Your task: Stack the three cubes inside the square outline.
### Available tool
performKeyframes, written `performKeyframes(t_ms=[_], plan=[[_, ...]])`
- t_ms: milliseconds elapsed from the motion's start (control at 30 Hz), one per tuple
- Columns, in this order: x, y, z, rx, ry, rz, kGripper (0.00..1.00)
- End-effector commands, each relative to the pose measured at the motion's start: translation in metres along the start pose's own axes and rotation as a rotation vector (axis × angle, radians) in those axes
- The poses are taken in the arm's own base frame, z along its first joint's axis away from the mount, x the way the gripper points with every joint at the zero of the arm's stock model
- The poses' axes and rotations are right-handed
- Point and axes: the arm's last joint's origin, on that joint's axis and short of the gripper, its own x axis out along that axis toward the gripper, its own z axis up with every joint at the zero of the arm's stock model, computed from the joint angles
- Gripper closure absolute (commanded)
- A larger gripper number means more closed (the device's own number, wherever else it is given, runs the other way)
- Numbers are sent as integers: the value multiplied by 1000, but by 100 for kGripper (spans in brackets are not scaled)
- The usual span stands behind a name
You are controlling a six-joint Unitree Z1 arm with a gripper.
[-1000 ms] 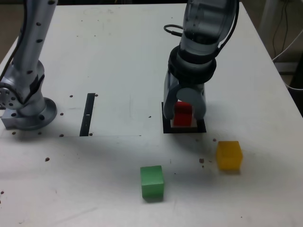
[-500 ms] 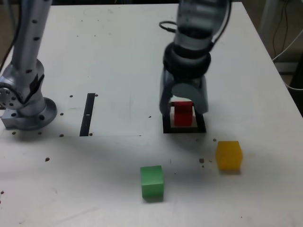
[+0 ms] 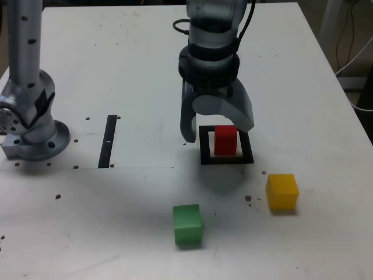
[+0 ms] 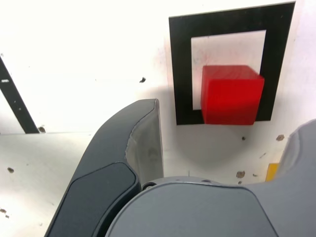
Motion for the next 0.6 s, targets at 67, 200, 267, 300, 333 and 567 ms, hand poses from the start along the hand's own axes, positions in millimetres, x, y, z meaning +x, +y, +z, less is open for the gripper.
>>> performKeyframes(t_ms=[67,200,267,300,333,567], plan=[[-16,-10,-10,-19,12,-1,1],[-41,-34,-20,-39,6,16,1],[-51,-50,-24,-42,-6,15,1],[-54,-58,-25,-43,-9,11,1],[-56,-66,-25,-44,-6,5,1],[-47,-108,-27,-87,92,-34,1]])
